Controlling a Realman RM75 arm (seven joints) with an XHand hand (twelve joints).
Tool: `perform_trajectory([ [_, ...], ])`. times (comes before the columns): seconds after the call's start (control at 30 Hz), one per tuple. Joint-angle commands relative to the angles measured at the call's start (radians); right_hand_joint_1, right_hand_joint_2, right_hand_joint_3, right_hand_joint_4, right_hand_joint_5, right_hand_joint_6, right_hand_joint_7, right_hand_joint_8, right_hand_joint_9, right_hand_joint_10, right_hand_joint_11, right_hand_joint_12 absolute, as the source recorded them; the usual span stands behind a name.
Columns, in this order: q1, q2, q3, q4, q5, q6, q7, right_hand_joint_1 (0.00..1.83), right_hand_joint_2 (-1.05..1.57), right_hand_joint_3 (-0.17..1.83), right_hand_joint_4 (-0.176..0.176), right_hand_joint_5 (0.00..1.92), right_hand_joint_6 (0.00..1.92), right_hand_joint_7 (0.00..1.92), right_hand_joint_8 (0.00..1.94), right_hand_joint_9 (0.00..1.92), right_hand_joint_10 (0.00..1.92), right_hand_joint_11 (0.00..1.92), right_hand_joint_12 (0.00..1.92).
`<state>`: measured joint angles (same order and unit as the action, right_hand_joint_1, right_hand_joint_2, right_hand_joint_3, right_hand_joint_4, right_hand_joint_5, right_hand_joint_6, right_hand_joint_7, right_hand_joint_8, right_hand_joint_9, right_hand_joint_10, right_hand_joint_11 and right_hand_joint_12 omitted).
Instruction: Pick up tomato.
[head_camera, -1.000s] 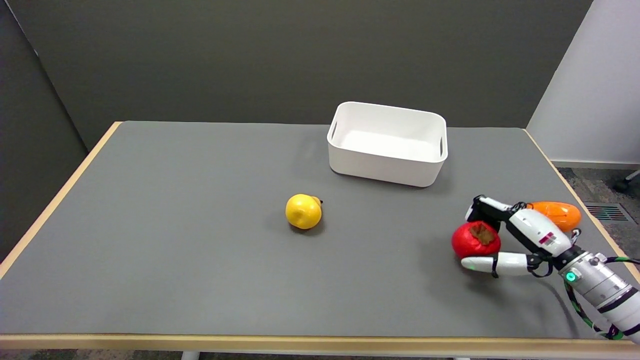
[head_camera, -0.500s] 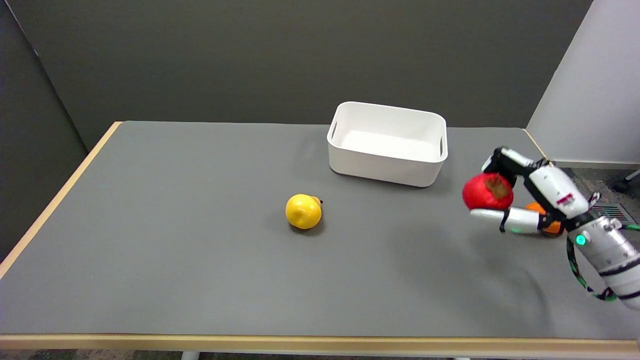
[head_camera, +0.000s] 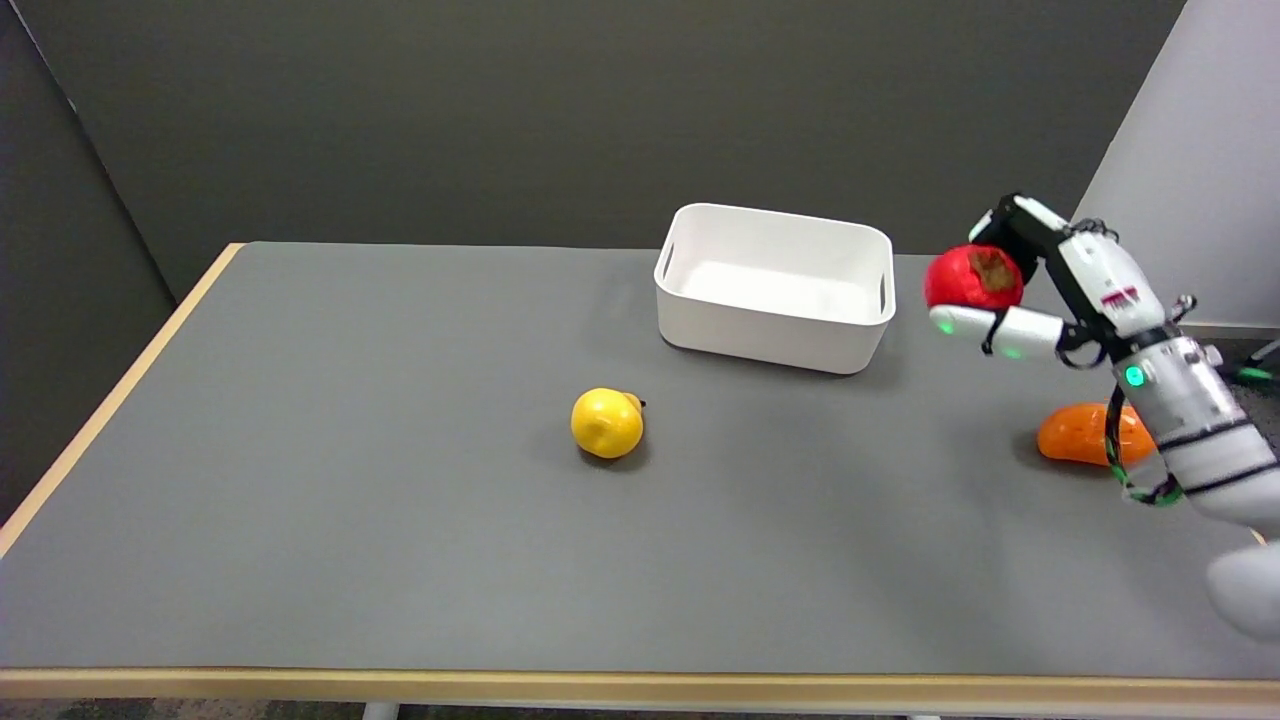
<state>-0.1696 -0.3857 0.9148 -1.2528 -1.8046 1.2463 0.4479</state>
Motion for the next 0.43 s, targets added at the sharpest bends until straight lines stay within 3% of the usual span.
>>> perform_trajectory([
  [0.03,0.187,0.016,0.288,-0.13,0.015,-0.588,-0.107,1.33,1.1,0.3,-0.12,0.57,1.58,0.77,1.34,0.79,1.49,0.71,1.57],
  [0.17,0.764,-0.053,-0.349,0.025,0.011,-0.54,-0.107,1.33,1.13,0.26,-0.12,0.55,1.6,0.75,1.37,0.77,1.51,0.7,1.54],
  [0.23,0.926,-0.121,-0.567,0.137,0.042,-0.488,-0.104,1.32,1.13,0.26,-0.12,0.55,1.61,0.75,1.37,0.77,1.51,0.69,1.55],
  [0.33,1.031,-0.209,-0.716,0.222,0.097,-0.429,-0.107,1.33,1.11,0.29,-0.123,0.57,1.59,0.77,1.34,0.78,1.49,0.68,1.58],
  [0.43,1.072,-0.27,-0.738,0.24,0.085,-0.446,-0.105,1.34,1.09,0.29,-0.128,0.58,1.57,0.8,1.3,0.8,1.47,0.71,1.57],
])
